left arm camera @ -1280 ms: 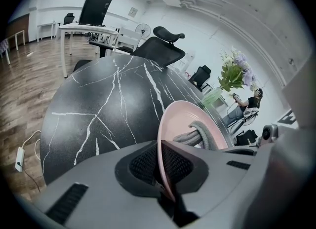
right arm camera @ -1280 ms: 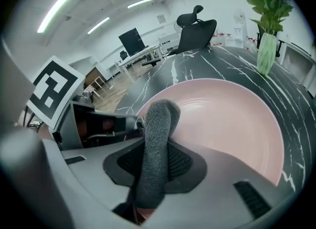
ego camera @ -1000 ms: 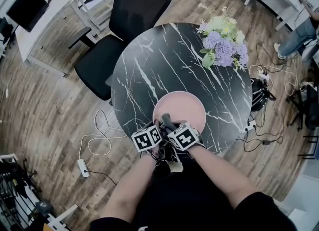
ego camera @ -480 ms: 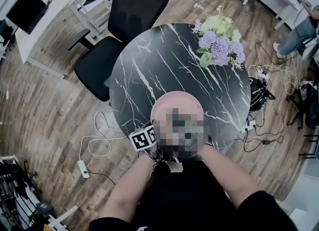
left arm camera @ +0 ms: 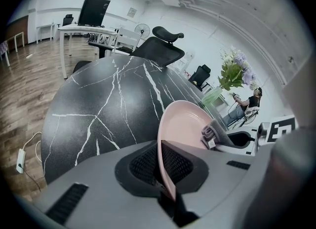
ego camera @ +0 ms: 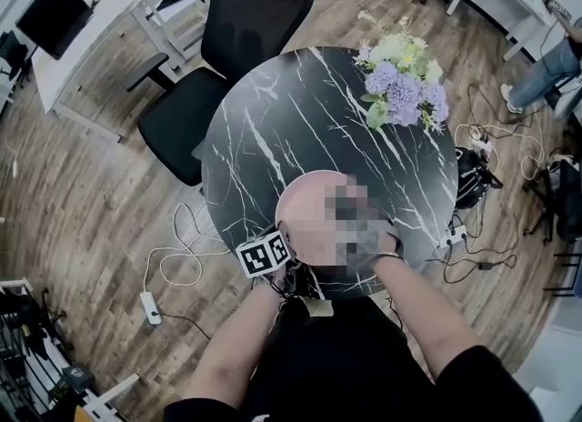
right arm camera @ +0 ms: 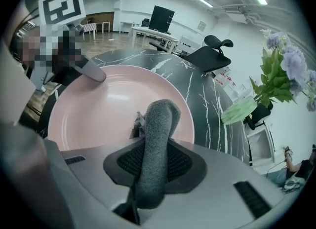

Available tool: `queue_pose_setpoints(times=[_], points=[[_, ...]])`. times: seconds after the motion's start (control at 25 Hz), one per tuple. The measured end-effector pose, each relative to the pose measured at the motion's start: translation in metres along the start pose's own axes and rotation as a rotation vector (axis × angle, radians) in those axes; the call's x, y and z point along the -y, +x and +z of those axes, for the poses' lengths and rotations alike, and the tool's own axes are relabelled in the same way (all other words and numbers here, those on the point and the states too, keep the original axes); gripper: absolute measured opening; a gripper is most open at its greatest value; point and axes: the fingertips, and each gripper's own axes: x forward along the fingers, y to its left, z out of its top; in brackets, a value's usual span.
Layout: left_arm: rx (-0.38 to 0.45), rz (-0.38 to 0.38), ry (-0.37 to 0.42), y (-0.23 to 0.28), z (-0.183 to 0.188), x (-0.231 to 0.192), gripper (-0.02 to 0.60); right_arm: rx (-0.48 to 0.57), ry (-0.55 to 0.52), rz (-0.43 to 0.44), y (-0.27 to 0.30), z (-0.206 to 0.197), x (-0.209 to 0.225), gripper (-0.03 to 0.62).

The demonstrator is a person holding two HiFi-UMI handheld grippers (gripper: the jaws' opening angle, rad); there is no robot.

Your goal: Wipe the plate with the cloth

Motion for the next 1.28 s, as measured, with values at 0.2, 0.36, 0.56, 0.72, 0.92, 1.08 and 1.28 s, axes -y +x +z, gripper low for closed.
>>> queue_pose_setpoints(times=[0.2, 0.36, 0.56, 0.72, 0.92, 1.08, 1.28], points=[[-0.003, -0.004, 0.015, 0.001, 0.000, 0.000, 0.034, -0.009, -0.016, -0.029, 0.005, 0.001, 0.018, 0.109], [-0.003, -0.006, 0.010, 0.000, -0.002, 0.000, 0.034, -0.006, -0.014, -0.052, 0.006, 0.004, 0.026, 0.110], [0.003, -0.005, -0.002, -0.001, -0.002, 0.000, 0.034, 0.034, 0.017, -0.108, 0.001, 0.011, 0.039, 0.110], [0.010, -0.002, -0.018, -0.002, -0.003, -0.001, 0.034, 0.090, 0.047, -0.171, -0.009, 0.018, 0.049, 0.110], [0.018, 0.003, -0.028, -0.001, -0.003, -0.001, 0.034, 0.221, 0.107, -0.236, -0.029, 0.036, 0.059, 0.109], [0.020, 0.004, -0.029, -0.001, -0.002, -0.001, 0.034, 0.243, 0.322, -0.074, -0.027, 0.041, 0.040, 0.109], [0.018, 0.001, -0.033, -0.002, -0.003, -0.001, 0.034, 0.215, 0.627, 0.167, -0.016, 0.042, 0.002, 0.109]])
